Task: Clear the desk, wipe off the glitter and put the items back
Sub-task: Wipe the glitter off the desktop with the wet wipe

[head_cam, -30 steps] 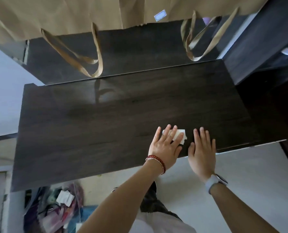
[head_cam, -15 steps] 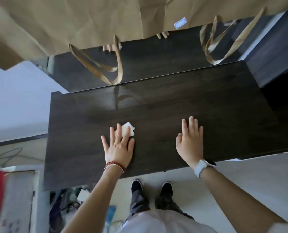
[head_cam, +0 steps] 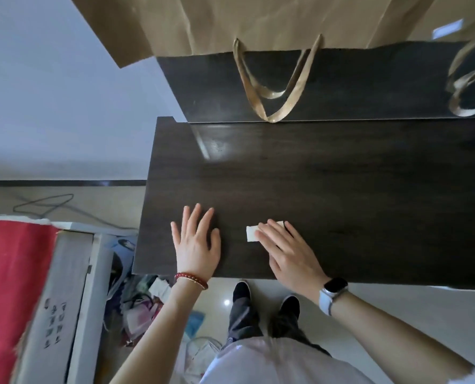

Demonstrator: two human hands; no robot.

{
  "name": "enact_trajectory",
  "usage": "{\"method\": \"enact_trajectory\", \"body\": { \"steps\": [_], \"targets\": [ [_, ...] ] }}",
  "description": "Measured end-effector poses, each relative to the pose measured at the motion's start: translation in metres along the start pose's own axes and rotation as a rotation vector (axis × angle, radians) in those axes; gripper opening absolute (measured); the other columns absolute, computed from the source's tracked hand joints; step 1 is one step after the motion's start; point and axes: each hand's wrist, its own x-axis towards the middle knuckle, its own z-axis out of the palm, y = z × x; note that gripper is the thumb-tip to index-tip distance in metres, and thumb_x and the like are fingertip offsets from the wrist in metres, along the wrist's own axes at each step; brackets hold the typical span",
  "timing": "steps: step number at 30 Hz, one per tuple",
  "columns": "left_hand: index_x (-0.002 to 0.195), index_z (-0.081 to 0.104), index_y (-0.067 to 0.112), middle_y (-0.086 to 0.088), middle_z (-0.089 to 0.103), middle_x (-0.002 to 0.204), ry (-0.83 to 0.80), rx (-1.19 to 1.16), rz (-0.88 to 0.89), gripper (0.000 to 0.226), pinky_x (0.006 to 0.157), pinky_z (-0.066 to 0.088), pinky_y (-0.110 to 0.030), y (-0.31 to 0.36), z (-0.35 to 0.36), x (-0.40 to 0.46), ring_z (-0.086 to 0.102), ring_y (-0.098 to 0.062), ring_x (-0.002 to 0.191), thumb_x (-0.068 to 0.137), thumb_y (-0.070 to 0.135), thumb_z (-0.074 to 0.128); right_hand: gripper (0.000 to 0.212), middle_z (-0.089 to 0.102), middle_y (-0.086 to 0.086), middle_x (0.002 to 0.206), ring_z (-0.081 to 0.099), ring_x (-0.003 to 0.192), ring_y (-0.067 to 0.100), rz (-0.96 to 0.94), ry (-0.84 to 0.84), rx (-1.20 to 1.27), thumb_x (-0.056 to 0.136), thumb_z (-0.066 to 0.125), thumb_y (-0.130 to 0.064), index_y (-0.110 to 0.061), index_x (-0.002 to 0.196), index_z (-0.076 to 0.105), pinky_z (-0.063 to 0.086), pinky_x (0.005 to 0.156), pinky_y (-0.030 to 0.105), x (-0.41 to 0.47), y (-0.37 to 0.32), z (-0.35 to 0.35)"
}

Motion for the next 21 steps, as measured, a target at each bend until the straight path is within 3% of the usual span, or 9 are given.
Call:
{"method": "enact_trajectory", "body": {
  "steps": [3, 8, 12, 14, 17, 21],
  "targets": [
    [0.132, 0.046, 0.015, -0.014, 0.03, 0.147, 0.026, 0.03, -0.192, 0.046, 0.111, 0.007, -0.055, -0.031, -0.009, 0.018, 0.013, -0.031, 0.14, 0.088, 0.031, 0.042, 0.048, 0.047, 0.011, 0.138, 0.043, 0.129, 0.027, 0.097, -0.021, -0.121, 0.086, 0.034, -0.02, -0.006, 0.131, 0.045, 0.024, 0.109, 0.042, 0.006, 0.004, -0.001],
    [0.143, 0.022, 0.013, -0.015, 0.013, 0.153, 0.053, -0.004, -0.386, 0.054, 0.111, 0.012, -0.048, -0.067, -0.029, 0.063, 0.01, -0.03, 0.14, 0.094, 0.023, 0.041, 0.051, 0.037, 0.029, 0.14, 0.032, 0.133, 0.04, 0.638, 0.112, -0.142, 0.088, 0.043, -0.019, 0.012, 0.129, 0.04, 0.024, 0.109, 0.048, 0.057, 0.033, -0.014],
    [0.146, 0.008, 0.019, -0.012, 0.024, 0.149, -0.075, -0.079, -0.431, 0.057, 0.094, 0.035, -0.046, -0.075, -0.036, 0.089, 0.04, -0.038, 0.123, 0.096, 0.03, 0.033, 0.059, 0.017, 0.028, 0.149, 0.016, 0.139, 0.036, 0.857, 0.166, -0.038, 0.094, 0.04, -0.021, 0.015, 0.136, 0.02, 0.015, 0.114, 0.041, 0.107, 0.052, -0.021],
    [0.146, 0.005, 0.024, -0.01, 0.029, 0.146, -0.1, -0.044, -0.439, 0.057, 0.085, 0.039, -0.044, -0.075, -0.039, 0.091, 0.049, -0.042, 0.11, 0.096, 0.033, 0.032, 0.06, 0.01, 0.026, 0.151, 0.011, 0.14, 0.035, 0.935, 0.198, -0.016, 0.096, 0.036, -0.024, 0.011, 0.139, 0.015, 0.008, 0.115, 0.038, 0.138, 0.055, -0.024],
    [0.145, 0.004, 0.027, -0.008, 0.03, 0.146, -0.082, -0.043, -0.436, 0.057, 0.079, 0.04, -0.042, -0.078, -0.039, 0.089, 0.052, -0.041, 0.106, 0.096, 0.034, 0.032, 0.055, 0.014, 0.026, 0.15, 0.015, 0.138, 0.038, 0.852, 0.244, -0.012, 0.094, 0.031, -0.024, 0.002, 0.142, 0.019, 0.01, 0.114, 0.043, 0.191, 0.037, -0.015],
    [0.145, 0.005, 0.028, -0.007, 0.031, 0.146, -0.081, -0.086, -0.428, 0.058, 0.079, 0.04, -0.041, -0.08, -0.038, 0.089, 0.052, -0.039, 0.107, 0.096, 0.035, 0.034, 0.057, 0.03, 0.02, 0.146, 0.028, 0.132, 0.036, 0.294, 0.115, -0.005, 0.086, 0.021, -0.026, 0.001, 0.135, 0.033, 0.016, 0.109, 0.041, 0.224, -0.044, 0.013]
  ]
}}
